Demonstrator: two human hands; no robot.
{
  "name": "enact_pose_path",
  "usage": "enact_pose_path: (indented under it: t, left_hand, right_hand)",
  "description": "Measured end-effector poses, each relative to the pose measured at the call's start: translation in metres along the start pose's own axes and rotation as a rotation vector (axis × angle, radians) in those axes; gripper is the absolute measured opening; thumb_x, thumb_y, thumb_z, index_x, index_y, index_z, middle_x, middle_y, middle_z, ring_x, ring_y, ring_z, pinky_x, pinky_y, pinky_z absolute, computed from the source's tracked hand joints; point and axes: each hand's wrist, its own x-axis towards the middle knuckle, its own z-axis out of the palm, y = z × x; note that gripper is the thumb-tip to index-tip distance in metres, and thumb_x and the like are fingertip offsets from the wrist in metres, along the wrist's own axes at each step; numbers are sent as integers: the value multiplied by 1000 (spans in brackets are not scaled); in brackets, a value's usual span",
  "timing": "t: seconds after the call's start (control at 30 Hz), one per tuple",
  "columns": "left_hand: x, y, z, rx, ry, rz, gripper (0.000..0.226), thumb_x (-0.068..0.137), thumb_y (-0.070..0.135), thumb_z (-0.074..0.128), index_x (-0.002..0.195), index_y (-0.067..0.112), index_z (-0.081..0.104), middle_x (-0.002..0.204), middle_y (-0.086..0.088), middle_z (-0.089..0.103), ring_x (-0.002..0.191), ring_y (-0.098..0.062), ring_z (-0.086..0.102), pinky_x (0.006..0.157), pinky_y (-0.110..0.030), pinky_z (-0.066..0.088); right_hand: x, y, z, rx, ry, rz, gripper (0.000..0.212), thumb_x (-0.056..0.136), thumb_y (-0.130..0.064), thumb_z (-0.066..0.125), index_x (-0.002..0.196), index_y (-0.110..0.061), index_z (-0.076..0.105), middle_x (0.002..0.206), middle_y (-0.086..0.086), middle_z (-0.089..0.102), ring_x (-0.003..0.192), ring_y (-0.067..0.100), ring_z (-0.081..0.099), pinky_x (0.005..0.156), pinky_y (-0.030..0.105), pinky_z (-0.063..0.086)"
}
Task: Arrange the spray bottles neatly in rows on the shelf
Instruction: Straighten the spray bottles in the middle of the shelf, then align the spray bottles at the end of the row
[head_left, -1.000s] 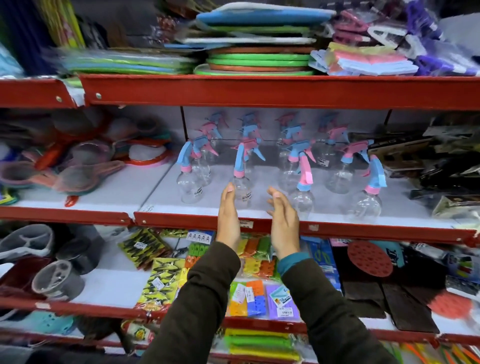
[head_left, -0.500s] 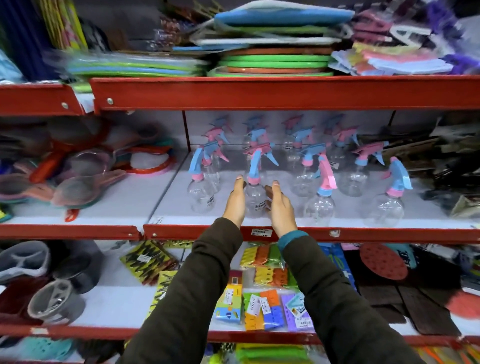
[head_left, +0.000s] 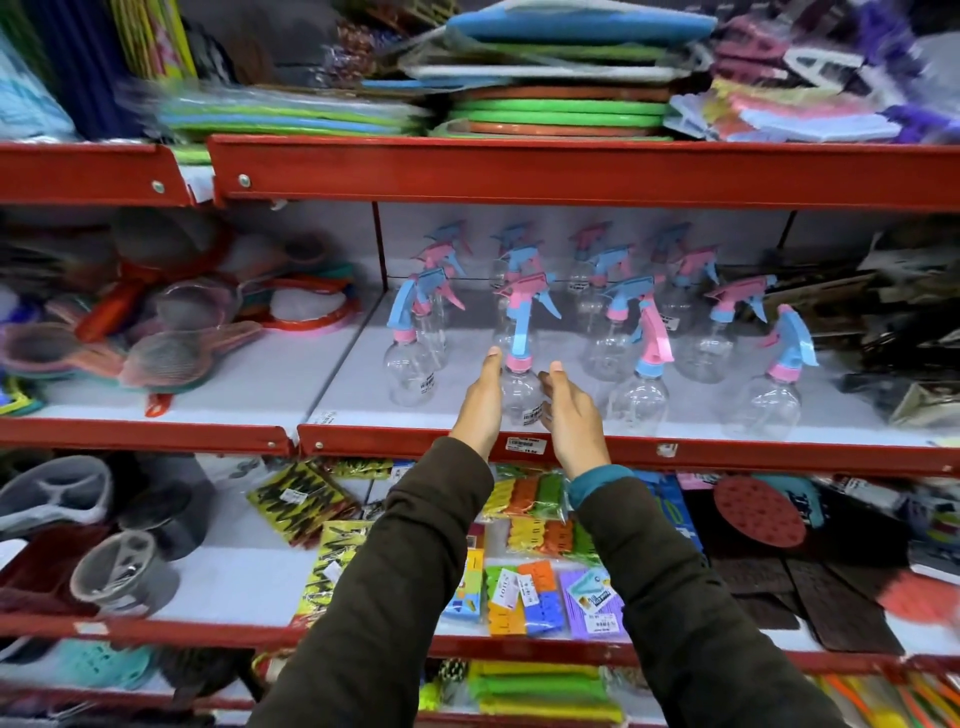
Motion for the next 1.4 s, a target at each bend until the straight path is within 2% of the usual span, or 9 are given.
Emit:
enact_pose_path:
  t: [0.1, 0.23, 0.33, 0.43, 0.6, 0.97, 1.17, 1.3, 1.4]
  left_hand:
    - [6, -2, 0, 9, -2, -20, 37, 97, 47, 34, 102, 22, 61, 118, 1, 64, 115, -15, 56, 102, -27, 36]
    - [14, -21, -1, -43, -1, -57, 55, 84, 55, 44, 114, 16, 67, 115, -14, 71, 113, -28, 65, 108, -46, 43]
    - [-3, -11, 1, 0, 10, -27, 65, 83, 66, 48, 131, 24, 57, 142, -6, 54, 134, -24, 47, 117, -46, 30]
    - [-17, -5, -7, 24, 128, 48, 53, 100, 43, 32, 149, 21, 32, 158, 2, 28, 147, -16, 23, 123, -40, 16]
    - [-16, -14, -30, 9, 213, 116, 55, 98, 47, 33, 148, 25, 35, 157, 6, 31, 145, -13, 26, 123, -42, 17]
    - [17, 1, -106, 40, 399, 165, 50, 100, 41, 33, 146, 21, 36, 156, 0, 31, 142, -12, 29, 121, -35, 18]
    - [52, 18, -129, 79, 346, 24, 59, 101, 48, 23, 148, 16, 33, 158, -5, 29, 145, -21, 27, 116, -34, 20]
    - [56, 22, -131, 52, 233, -9, 55, 101, 47, 19, 125, 14, 56, 139, -12, 55, 115, -19, 52, 100, -27, 34]
    - [47, 23, -135, 20, 205, -30, 57, 101, 48, 20, 132, 12, 52, 136, -8, 57, 110, -17, 53, 98, -26, 35]
  right_hand:
    - [-1, -3, -1, -13, -8, -7, 48, 103, -53, 38, 128, -22, 65, 108, -10, 65, 117, 19, 60, 119, 47, 43]
    - [-9, -9, -4, -24, -36, -34, 53, 106, -48, 36, 141, -15, 58, 132, 0, 62, 130, 18, 54, 118, 36, 39]
    - [-21, -9, -7, 32, 82, -105, 50, 107, -44, 37, 142, -14, 57, 144, -1, 59, 136, 15, 51, 117, 31, 36]
    - [-37, -6, -4, 83, 177, -189, 52, 103, -47, 37, 138, -18, 61, 147, 5, 61, 139, 20, 54, 122, 39, 38]
    - [-62, -14, 26, 141, 86, -297, 43, 93, -61, 36, 120, -42, 64, 138, -2, 67, 131, 16, 60, 116, 43, 46]
    - [-16, -24, 115, 126, -117, -14, 55, 107, -47, 33, 153, -19, 43, 164, 2, 43, 153, 18, 37, 115, 22, 23]
    - [27, -26, 144, 153, -136, 137, 70, 101, -63, 28, 150, -17, 49, 162, 8, 47, 150, 30, 43, 127, 46, 30]
    - [47, -10, 154, 158, -112, 148, 99, 72, -88, 29, 141, -24, 60, 154, 7, 57, 142, 30, 52, 124, 51, 36]
    - [47, 3, 153, 143, -144, 126, 90, 66, -93, 30, 124, -35, 67, 148, 4, 63, 137, 26, 57, 123, 51, 38]
